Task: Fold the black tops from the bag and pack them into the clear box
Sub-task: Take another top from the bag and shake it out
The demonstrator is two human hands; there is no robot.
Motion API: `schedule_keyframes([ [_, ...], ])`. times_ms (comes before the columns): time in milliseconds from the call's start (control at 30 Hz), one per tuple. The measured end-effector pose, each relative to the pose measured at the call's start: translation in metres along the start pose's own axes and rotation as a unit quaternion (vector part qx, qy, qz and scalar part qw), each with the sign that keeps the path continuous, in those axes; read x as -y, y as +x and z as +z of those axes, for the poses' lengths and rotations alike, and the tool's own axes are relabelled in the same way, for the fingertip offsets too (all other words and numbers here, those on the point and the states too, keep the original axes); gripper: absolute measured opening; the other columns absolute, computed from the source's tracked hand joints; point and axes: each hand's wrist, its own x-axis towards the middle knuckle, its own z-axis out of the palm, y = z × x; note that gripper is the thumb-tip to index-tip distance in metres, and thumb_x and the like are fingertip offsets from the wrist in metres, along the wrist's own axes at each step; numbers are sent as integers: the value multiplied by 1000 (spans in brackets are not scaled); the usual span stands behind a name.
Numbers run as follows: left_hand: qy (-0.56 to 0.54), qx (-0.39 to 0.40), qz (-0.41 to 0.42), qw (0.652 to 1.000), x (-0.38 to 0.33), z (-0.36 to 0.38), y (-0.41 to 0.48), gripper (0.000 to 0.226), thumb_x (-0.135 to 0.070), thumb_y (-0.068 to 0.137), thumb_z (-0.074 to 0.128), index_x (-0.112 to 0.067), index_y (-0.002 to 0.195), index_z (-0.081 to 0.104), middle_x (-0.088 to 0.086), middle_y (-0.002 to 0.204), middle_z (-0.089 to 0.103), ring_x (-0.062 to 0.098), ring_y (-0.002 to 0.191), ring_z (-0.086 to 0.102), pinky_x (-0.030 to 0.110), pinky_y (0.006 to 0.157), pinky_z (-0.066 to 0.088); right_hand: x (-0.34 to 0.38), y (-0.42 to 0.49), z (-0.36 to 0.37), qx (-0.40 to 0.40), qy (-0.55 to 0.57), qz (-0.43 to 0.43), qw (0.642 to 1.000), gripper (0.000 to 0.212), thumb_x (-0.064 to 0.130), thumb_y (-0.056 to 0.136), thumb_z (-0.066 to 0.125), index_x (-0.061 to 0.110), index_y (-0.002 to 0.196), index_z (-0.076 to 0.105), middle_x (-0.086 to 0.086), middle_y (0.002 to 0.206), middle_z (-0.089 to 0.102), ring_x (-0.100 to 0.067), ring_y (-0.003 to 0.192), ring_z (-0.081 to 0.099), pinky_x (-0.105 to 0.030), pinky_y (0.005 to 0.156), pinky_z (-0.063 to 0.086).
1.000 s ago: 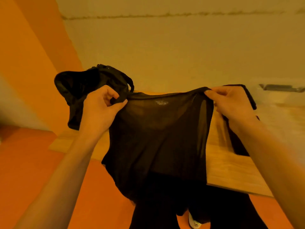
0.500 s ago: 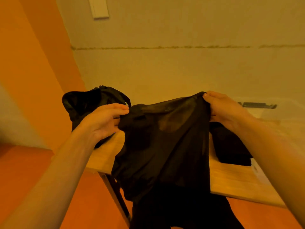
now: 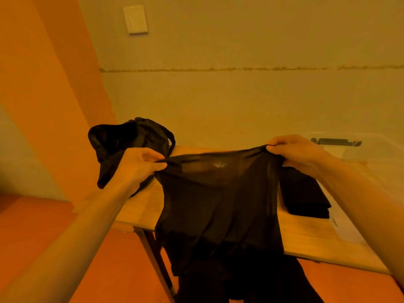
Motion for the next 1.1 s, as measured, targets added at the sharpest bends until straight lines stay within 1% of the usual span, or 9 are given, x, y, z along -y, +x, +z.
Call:
schedule_keyframes([
  [200,-121,67,-127,982,40,14,9,10,5,96,60,-3,92,65,26,112,65,31,99,66,35,76,56,-17,13,13,-21,138,43,989,14,8,102,54,15,100,66,-15,108,67,-24,95,69,-34,75,57],
  [367,-355,95,-221,903,52,33,12,27,5,102,49,2,128,56,21,127,61,25,99,66,33,67,56,-22,14,28,31,325,119,938,30,-6,101,46,14,115,63,-15,103,70,-21,79,72,-31,59,61],
  [467,-233,64,-177,954,66,38,13,13,-4,102,57,0,114,58,21,126,63,27,99,66,37,78,57,-32,10,37,62,287,174,940,27,4,104,47,14,120,66,-13,97,70,-20,78,69,-31,64,59],
  [567,27,9,-43,999,78,37,15,15,-21,103,58,-7,104,54,17,106,62,32,94,62,51,81,53,-41,11,38,14,14,143,990,26,19,107,46,16,121,67,-9,121,63,-25,104,62,-36,85,50],
  [633,153,4,27,988,79,34,14,23,-27,105,55,-5,100,52,14,88,56,29,79,56,45,67,46,-40,8,38,19,-150,146,978,37,35,108,42,13,131,61,-9,138,49,-31,130,47,-41,100,41],
  [800,279,-40,100,954,79,35,15,48,-33,102,60,-14,65,36,6,59,37,21,53,38,32,51,26,-35,1,42,102,-243,214,940,75,52,100,51,5,155,28,-16,160,28,-35,146,31,-41,108,37],
  [967,12,20,3,1000,61,30,7,42,-22,95,72,-14,62,47,6,62,48,18,57,65,29,65,43,-29,3,31,132,-110,252,952,38,30,89,75,4,114,67,-16,113,68,-29,103,66,-36,82,56],
  [1033,-114,41,-66,990,52,28,4,11,-18,93,73,-13,88,65,-3,84,66,12,71,68,29,76,48,-31,11,26,114,21,243,963,36,20,81,83,5,113,73,-17,106,74,-30,99,71,-41,87,58],
  [1100,-217,57,-144,964,44,24,8,29,-16,94,72,-17,120,59,2,109,66,16,87,66,33,80,48,-30,17,23,88,146,202,964,35,17,83,81,9,115,73,-14,100,76,-27,93,73,-41,83,59],
])
